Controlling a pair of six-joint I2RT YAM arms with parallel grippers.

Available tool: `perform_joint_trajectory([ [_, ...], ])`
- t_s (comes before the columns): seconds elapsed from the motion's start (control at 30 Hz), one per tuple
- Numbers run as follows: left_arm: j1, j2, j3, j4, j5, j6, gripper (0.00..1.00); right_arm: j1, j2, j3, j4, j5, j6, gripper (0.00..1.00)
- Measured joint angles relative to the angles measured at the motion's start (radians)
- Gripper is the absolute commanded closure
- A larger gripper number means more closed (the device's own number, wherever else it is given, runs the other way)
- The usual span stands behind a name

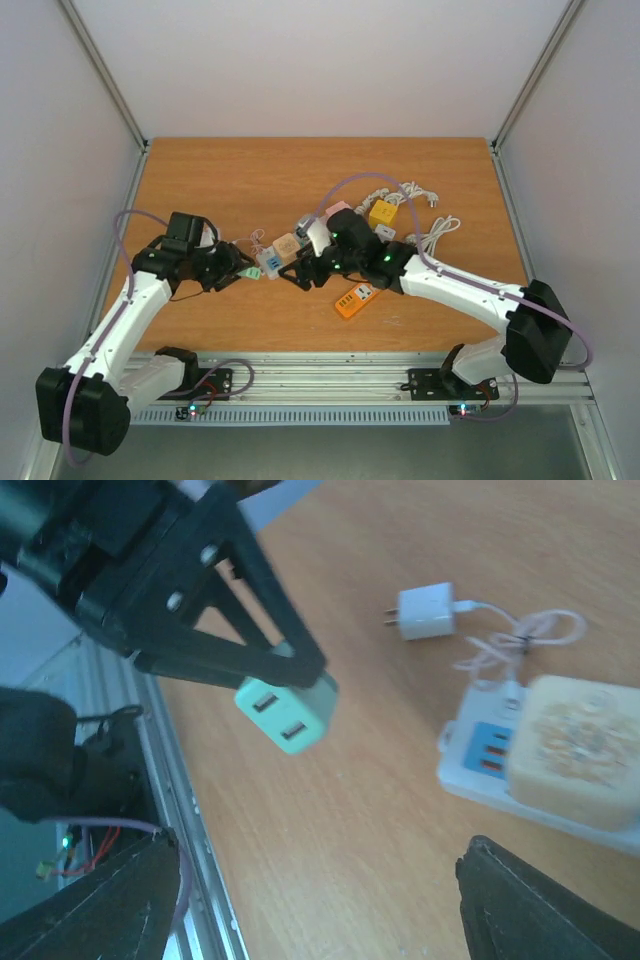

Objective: Insert the plug

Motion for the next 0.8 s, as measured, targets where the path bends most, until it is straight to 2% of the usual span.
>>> perform_joint_trajectory([
  [0.23,0.0,-0.028,-0.033,-0.006,0.201,-0.105,0.67,0.108,0.099,0.006,0.079,0.005,-0.22,0.24],
  [0.37,0.0,-0.031,-0.034,-0.006,0.27,-0.153,0.67,0.138,0.157,0.031,0.106,-0.002,-0.321,0.29],
  [0.53,0.0,-0.024,-0.034,-0.006,0.316,-0.182,0.67,0.164,0.214,0.034,0.162,0.022,-0.394,0.43],
  [0.8,0.0,0.018,-0.04,-0.006,0.335,-0.182,0.65,0.166,0.272,0.057,0.177,0.038,-0.45,0.73],
])
